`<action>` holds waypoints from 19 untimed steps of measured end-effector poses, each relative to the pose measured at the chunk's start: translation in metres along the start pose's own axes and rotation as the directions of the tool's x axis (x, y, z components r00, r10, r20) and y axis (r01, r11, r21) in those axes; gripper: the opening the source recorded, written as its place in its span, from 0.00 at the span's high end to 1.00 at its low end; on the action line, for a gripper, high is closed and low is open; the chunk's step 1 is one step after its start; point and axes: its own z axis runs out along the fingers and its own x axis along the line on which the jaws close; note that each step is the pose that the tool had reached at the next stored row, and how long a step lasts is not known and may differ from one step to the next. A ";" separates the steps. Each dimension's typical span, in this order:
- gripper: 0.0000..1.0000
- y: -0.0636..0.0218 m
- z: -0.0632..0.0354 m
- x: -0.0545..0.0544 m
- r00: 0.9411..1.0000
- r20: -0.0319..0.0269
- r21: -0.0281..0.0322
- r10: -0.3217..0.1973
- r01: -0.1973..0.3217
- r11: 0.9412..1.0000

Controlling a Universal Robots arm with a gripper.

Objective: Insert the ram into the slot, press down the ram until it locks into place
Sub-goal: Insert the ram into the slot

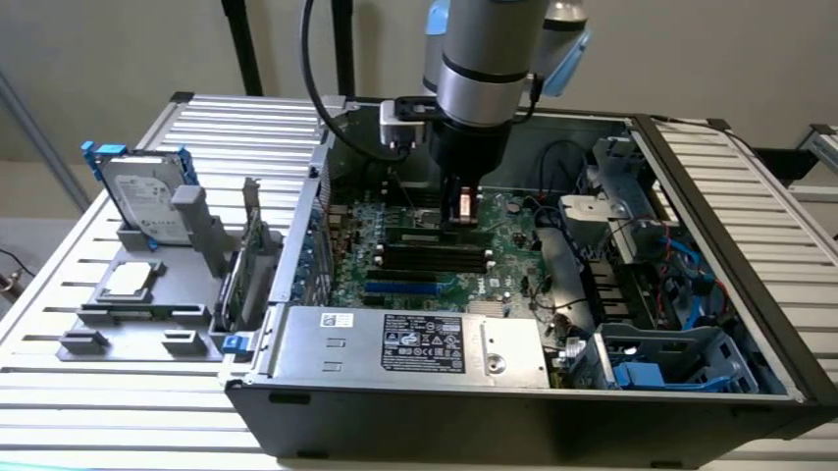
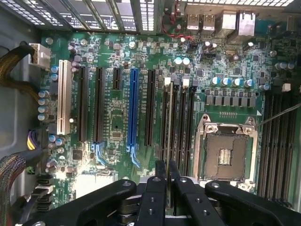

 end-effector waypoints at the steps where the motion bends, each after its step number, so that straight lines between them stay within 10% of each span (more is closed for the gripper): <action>1: 0.87 -0.0001 0.0017 0.000 1.000 -0.002 0.000 0.000 0.000 1.000; 9: 0.87 -0.0006 0.0157 -0.003 1.000 -0.019 0.000 0.001 -0.001 1.000; 19: 0.87 -0.0001 0.0260 -0.004 1.000 -0.021 0.001 0.001 -0.001 1.000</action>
